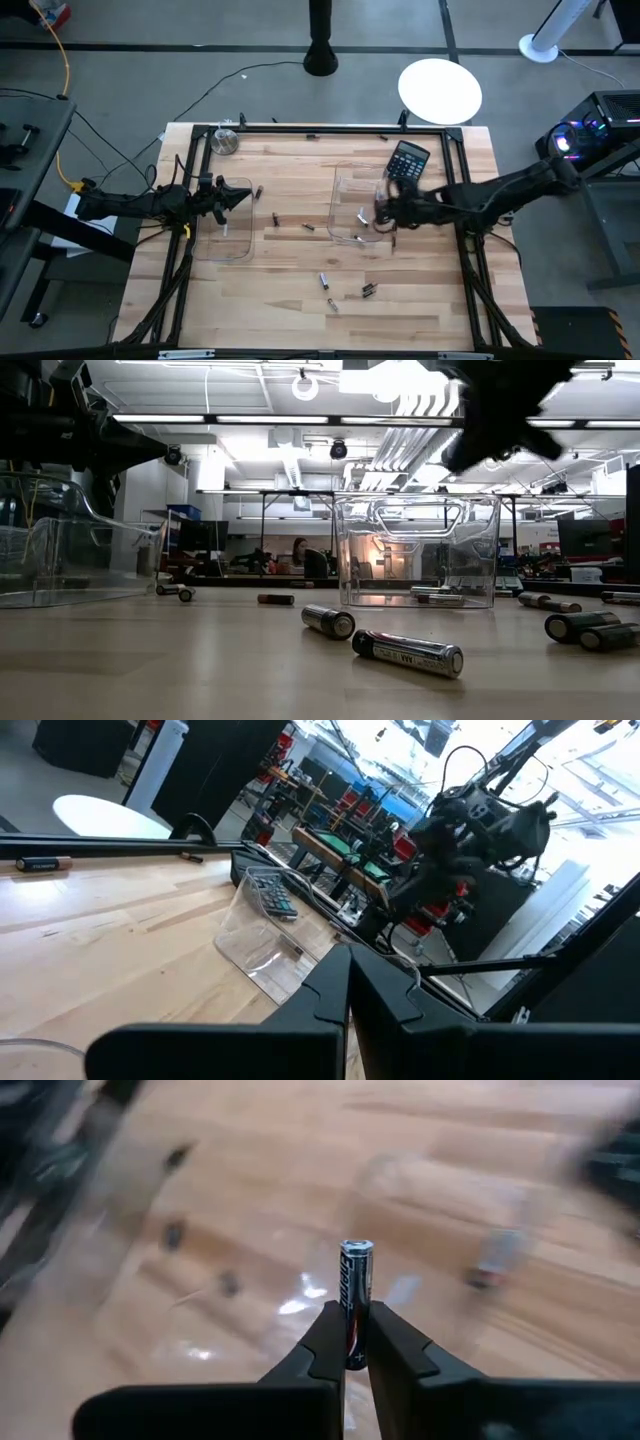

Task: Sort batteries
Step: Put the silver battery into the right transparent bin

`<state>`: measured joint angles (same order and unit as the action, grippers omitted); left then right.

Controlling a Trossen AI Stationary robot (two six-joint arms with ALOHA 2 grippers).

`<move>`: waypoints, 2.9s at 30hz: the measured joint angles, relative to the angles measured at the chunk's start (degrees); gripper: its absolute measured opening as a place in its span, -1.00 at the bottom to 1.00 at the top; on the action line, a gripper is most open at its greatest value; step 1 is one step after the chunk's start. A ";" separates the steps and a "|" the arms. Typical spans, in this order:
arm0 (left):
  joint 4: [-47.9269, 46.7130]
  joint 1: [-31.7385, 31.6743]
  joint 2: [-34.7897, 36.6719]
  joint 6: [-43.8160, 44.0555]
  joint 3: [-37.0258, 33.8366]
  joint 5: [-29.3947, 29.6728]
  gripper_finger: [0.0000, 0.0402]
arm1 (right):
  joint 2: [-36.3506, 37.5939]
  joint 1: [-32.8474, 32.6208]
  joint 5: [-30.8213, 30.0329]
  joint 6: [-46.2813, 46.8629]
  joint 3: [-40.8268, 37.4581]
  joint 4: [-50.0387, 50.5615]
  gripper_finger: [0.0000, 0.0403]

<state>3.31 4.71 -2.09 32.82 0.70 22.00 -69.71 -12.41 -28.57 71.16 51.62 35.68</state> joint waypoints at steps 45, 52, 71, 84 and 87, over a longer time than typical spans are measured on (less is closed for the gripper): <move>-0.02 -0.01 -0.01 0.00 0.00 -0.24 -1.00 | -10.85 29.24 27.80 -21.37 -20.59 19.88 -0.14; -0.02 -0.02 -0.01 0.00 -0.01 -0.26 -1.00 | -10.54 29.40 30.43 -26.80 -17.27 16.85 -0.83; -0.07 0.00 -0.87 0.00 0.01 -0.46 -1.00 | -3.21 25.30 21.84 -31.02 13.25 5.18 -0.90; -0.04 0.00 -0.92 0.00 0.01 -0.44 -1.00 | -14.71 20.95 26.95 -35.82 13.13 11.27 -0.19; -0.05 0.00 -0.92 0.00 0.01 -0.44 -1.00 | -13.76 23.49 24.69 -31.91 14.36 22.72 -0.06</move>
<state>3.26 4.71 -3.01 32.82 0.71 21.56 -83.47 11.08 -3.88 39.25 65.97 58.40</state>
